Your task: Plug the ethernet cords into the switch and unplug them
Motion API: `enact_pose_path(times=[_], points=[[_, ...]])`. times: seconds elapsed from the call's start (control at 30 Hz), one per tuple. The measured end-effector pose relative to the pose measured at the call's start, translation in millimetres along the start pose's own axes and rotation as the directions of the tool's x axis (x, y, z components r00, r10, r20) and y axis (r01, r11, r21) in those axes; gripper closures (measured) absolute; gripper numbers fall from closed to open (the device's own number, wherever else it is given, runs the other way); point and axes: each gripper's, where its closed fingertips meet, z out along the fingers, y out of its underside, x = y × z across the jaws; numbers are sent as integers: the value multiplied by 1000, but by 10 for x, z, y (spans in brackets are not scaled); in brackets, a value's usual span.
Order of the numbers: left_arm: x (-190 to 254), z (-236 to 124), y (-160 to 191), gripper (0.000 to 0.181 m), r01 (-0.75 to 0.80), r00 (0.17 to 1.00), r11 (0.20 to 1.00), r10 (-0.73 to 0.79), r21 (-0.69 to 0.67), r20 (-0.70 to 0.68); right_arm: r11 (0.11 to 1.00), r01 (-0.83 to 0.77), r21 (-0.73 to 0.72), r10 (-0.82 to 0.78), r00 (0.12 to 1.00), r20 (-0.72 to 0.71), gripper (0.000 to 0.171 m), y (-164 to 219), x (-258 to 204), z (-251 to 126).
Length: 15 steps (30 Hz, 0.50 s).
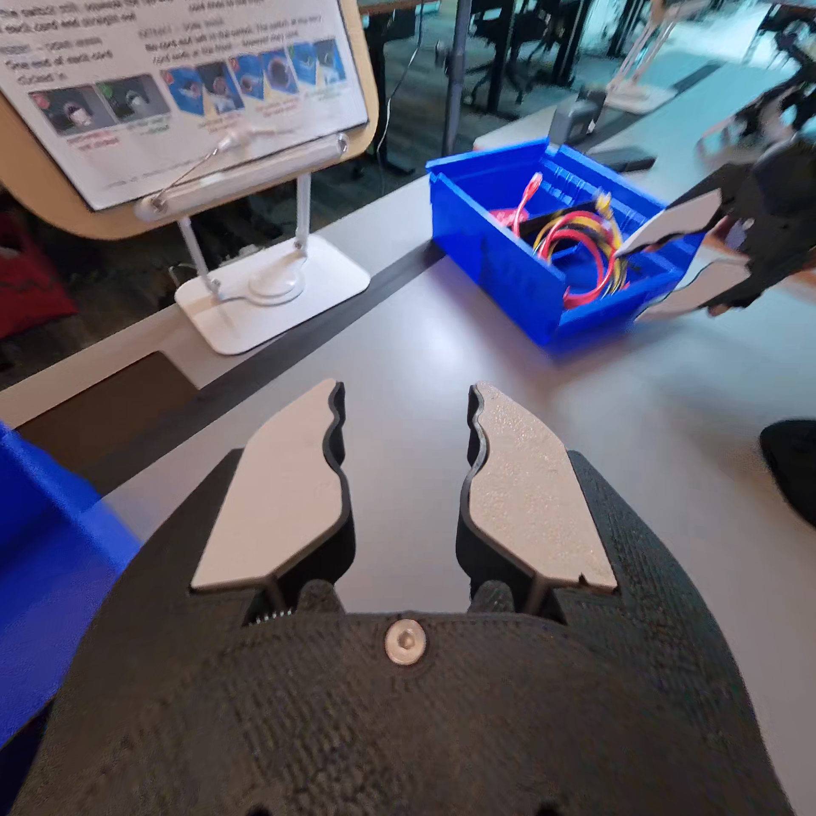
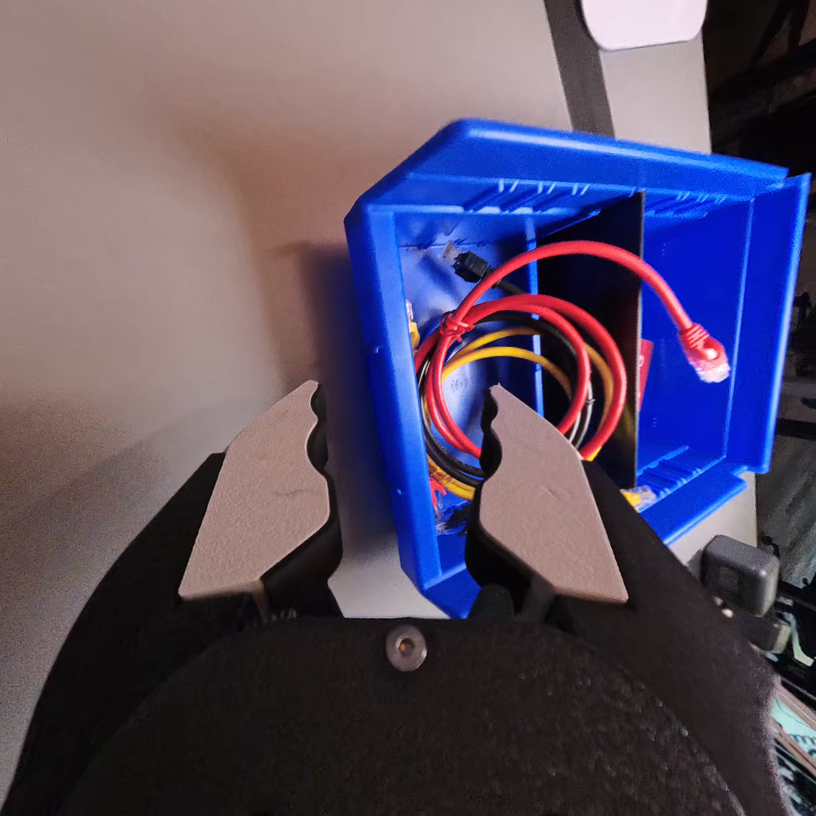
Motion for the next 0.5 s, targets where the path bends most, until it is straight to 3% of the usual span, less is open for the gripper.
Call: enact_pose_path(times=[0.13, 0.33, 0.5], points=[[-329, -405, 509, 130, -79, 991, 982, 96, -170, 90, 994, 47, -96, -51, 998, -44, 105, 288, 5, 113], [-934, -1085, 1439, 123, -63, 973, 883, 158, -466, 169, 982, 110, -156, -103, 993, 52, 113, 403, -113, 260], [-1228, -1255, 2093, 110, -62, 970, 774, 196, -630, 146, 961, 181, -210, -159, 980, 120, 128, 391, -134, 425]])
